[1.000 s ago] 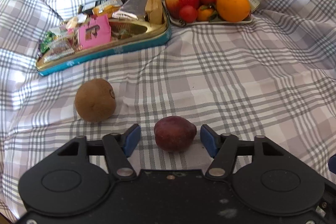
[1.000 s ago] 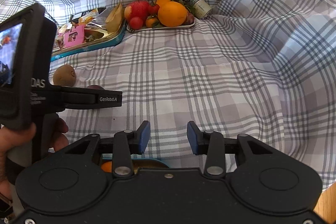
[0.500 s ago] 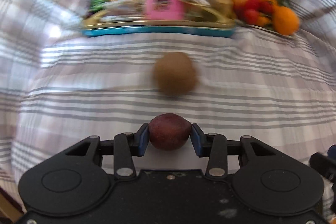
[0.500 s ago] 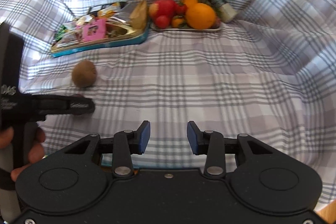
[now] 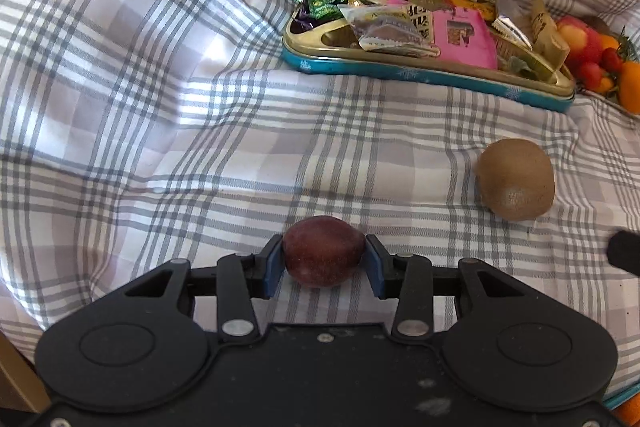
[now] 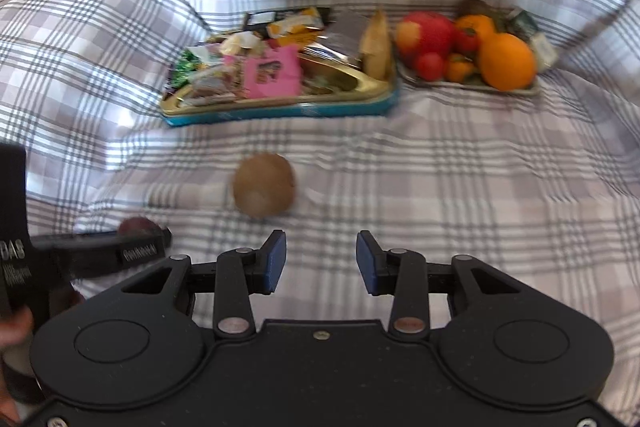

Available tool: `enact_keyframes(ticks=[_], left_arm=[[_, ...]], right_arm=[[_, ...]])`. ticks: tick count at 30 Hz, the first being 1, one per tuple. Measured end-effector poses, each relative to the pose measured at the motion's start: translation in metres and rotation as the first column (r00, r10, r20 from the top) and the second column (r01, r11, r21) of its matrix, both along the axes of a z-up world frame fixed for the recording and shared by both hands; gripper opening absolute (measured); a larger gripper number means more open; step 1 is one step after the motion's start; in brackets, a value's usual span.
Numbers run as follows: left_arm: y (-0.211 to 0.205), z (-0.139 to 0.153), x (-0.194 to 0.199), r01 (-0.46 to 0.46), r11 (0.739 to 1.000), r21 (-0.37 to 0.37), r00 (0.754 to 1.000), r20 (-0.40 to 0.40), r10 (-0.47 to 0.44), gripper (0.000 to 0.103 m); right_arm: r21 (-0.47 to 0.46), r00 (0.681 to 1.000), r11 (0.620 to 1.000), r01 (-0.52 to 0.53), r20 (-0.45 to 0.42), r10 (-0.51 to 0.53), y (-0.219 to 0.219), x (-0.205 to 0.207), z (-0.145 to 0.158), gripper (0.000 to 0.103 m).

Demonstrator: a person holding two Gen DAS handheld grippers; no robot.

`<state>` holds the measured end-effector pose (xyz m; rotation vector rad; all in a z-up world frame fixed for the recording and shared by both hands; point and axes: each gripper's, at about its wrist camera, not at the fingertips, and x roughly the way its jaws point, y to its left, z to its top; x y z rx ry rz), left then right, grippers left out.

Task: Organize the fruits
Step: 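Close right gripper on the brown kiwi while left gripper holds the plum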

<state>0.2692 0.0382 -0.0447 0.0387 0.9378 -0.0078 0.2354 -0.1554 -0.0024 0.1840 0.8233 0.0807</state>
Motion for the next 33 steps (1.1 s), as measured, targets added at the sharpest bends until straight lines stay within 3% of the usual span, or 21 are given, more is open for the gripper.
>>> enact_keyframes(ticks=[12,22,33], left_arm=[[0.003,-0.004,-0.001,0.01,0.999,-0.031,1.0,0.019,-0.009,0.043],[0.006,-0.005,-0.001,0.027,0.999,-0.046,0.999,0.027,-0.026,0.042],[0.005,-0.005,-0.001,0.019,0.999,-0.05,0.999,0.028,-0.018,0.042]], right_arm=[[-0.036,0.999,0.999,-0.027,-0.018,0.026,0.038,0.05,-0.011,0.049],[0.093,0.998,0.996,0.0,-0.059,0.005,0.033,0.071,-0.029,0.06],[-0.017,0.998,1.0,-0.017,-0.059,0.016,0.048,0.078,-0.04,0.059]])
